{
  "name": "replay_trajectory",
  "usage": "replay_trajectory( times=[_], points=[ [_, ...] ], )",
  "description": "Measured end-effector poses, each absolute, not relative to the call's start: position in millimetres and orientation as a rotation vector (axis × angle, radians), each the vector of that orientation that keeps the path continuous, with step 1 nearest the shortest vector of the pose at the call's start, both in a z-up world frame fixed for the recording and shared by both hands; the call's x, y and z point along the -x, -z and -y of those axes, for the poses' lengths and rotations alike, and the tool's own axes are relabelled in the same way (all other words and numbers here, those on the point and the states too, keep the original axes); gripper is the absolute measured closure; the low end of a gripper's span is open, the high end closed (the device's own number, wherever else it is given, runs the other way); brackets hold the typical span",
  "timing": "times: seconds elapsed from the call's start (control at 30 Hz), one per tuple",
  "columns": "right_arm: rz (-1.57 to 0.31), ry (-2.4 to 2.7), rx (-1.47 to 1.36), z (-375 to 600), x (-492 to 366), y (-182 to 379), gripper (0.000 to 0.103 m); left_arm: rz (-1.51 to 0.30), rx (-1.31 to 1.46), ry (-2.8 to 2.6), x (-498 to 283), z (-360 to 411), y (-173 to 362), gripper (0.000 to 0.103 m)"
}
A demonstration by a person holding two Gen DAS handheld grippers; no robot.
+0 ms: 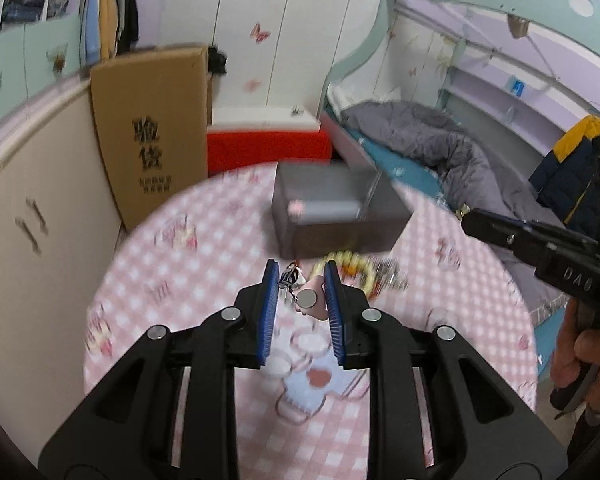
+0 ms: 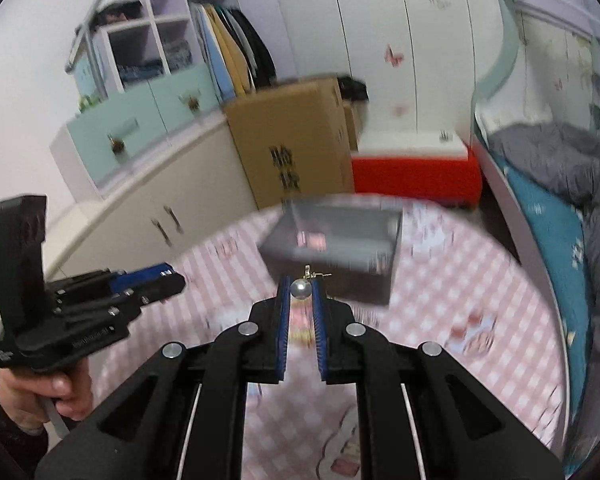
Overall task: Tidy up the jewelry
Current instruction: 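Carry both items into the grey metal box and open both tools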
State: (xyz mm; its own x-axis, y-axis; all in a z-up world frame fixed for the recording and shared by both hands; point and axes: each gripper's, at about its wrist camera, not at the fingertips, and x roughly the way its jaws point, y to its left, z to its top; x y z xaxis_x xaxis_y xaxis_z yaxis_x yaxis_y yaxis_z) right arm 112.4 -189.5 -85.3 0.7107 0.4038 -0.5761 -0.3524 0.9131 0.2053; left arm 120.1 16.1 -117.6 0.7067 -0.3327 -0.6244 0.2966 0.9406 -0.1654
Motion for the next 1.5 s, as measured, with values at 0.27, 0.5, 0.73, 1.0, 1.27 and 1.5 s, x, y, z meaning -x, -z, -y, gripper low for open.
replay_trajectory(
  times=[0.27,0.5,0.73,1.0,1.27,1.5],
  points=[
    [-0.51,-0.413,-0.016,196,-142,4,0.093,-0.528,0.025,0.369,-149,-3,35,0.08],
    [-0.546,-0.425,-0.039,198,-178,-7,0.093,-0.535,0.047,0.409,-196,13,13,0.08],
    [-0.644,-0.427,-0.064,198,-207,19,0.093,-0.618,0.066,0.439,-228,28,35,0.08],
    [-0.777,-0.422,-0.131,201,-239,60,0.09,-0.716,0.061,0.453,-252,42,63,0.078],
    [-0.769,-0.309,-0.206,219,-241,74,0.008,-0.65,0.068,0.306,-246,21,62,0.007],
    [-0.712,-0.26,-0.243,233,-228,61,0.007,-0.577,0.016,0.196,-223,10,48,0.007]
  ],
)
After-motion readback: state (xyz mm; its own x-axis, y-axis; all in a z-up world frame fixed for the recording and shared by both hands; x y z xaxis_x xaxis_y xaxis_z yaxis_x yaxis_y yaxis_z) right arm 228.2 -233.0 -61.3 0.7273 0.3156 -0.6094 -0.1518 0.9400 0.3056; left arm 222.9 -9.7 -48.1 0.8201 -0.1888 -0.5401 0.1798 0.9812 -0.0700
